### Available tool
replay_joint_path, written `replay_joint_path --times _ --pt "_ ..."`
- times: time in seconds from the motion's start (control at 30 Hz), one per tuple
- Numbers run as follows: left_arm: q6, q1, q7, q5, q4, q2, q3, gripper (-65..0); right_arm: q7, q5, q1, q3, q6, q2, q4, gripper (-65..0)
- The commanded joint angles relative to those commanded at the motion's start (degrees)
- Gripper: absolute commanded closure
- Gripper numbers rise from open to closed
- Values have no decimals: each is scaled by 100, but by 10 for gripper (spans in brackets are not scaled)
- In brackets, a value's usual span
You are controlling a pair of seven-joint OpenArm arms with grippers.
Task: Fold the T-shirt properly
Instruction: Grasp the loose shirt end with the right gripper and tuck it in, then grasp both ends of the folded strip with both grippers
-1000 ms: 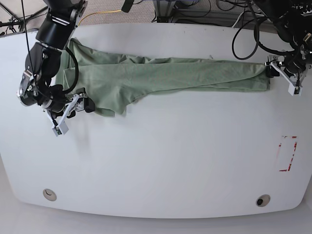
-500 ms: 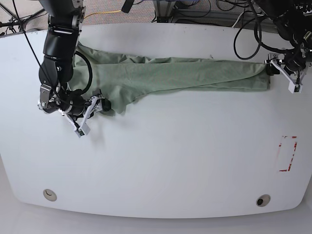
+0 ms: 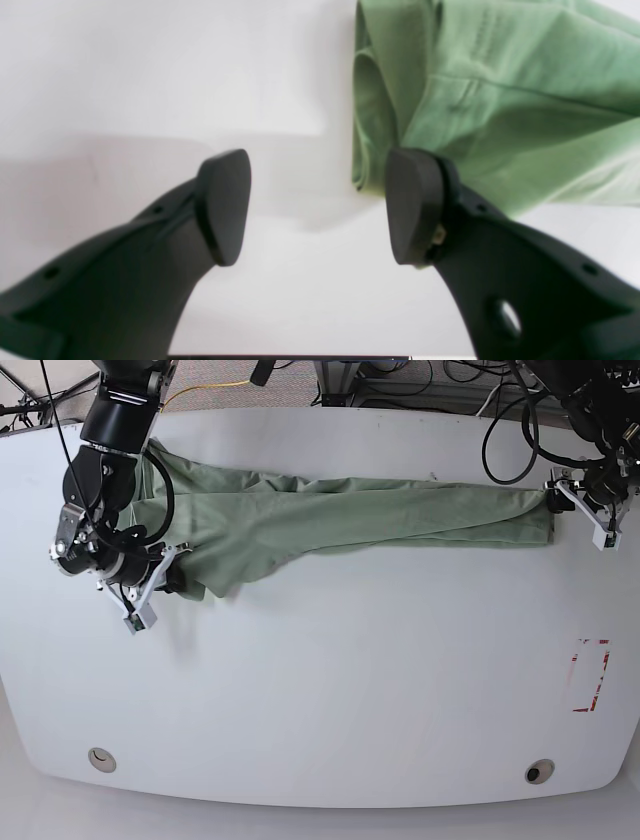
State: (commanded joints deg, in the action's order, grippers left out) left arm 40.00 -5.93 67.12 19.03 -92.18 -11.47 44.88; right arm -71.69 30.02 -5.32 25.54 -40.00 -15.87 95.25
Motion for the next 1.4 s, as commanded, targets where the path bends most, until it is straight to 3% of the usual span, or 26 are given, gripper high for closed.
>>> replay_joint_path --times 0.17,0.47,0.63,0.8,1.17,1.27,1.4 --pt "0 0 0 -9 18 0 -26 -392 -431 316 659 492 0 0 782 -6" --pt "0 0 0 -9 18 0 -44 -392 -457 853 1521 571 0 0 1187 -6" --pt "0 0 0 -9 18 -9 -44 -392 -457 1213 1741 1011 0 97 1275 -6" --pt "0 0 0 -9 18 -158 -44 -392 -475 1196 1820 1380 0 105 1284 -6" --pt "0 -9 0 -9 18 -167 -35 -392 -448 1187 1802 1433 0 35 923 -14" --pt "0 -18 0 -9 18 -167 -35 -392 -440 1187 1793 1442 0 35 923 -106" --pt "0 -105 0 -9 18 -167 -44 -392 -440 1196 1793 1697 0 44 967 -333"
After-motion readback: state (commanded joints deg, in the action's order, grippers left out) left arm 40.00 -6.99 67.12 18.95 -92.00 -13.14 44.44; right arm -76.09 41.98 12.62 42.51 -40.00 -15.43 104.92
